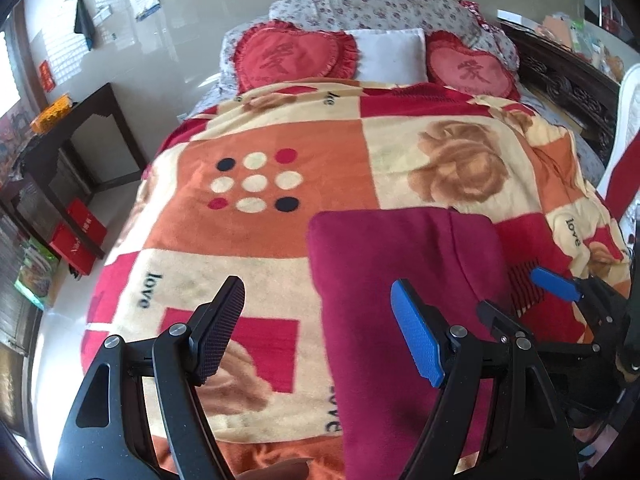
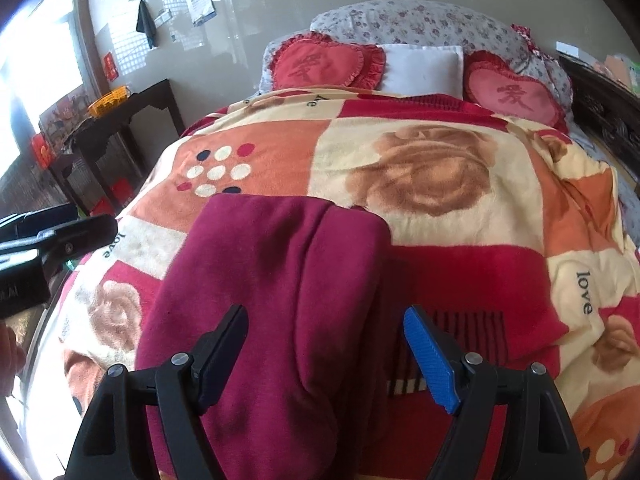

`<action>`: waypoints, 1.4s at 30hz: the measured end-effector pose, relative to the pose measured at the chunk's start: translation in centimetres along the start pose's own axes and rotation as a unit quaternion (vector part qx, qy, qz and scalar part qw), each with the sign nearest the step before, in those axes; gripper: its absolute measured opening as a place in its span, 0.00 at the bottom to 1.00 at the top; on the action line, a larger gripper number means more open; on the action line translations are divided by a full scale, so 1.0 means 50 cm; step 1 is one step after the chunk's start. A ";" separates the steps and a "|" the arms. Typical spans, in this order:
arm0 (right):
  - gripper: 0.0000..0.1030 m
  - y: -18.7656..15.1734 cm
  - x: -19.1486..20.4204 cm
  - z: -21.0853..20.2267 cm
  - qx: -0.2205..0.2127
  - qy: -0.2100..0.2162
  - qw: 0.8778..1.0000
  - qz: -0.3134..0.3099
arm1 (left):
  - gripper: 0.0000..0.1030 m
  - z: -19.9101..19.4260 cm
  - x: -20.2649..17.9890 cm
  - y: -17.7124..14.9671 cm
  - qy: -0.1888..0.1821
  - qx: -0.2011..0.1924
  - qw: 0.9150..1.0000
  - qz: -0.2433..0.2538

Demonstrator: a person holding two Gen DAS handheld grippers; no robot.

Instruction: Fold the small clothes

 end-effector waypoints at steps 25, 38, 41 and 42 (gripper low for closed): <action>0.76 0.022 0.014 -0.012 0.082 -0.071 0.992 -0.058 | 0.74 0.063 0.032 -0.029 -0.067 -0.040 0.993 -0.092; 0.76 0.025 0.038 0.015 0.054 -0.030 0.998 -0.032 | 0.74 0.063 0.063 -0.031 -0.040 -0.008 0.997 -0.069; 0.76 0.020 0.042 0.017 0.043 -0.025 0.998 -0.028 | 0.74 0.055 0.063 -0.028 -0.027 -0.004 0.998 -0.050; 0.76 0.021 0.044 0.020 0.044 -0.022 0.998 -0.029 | 0.74 0.052 0.062 -0.025 -0.025 -0.004 0.999 -0.045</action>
Point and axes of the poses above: each gripper's, at about its wrist camera, not at the fingertips, and z roughly the way its jaws point, x to its left, y to its top, the point moved 7 cm from there along z, roughly the way its jaws point, and after that the axes turned 10 degrees about z, right-handed, at the moved point
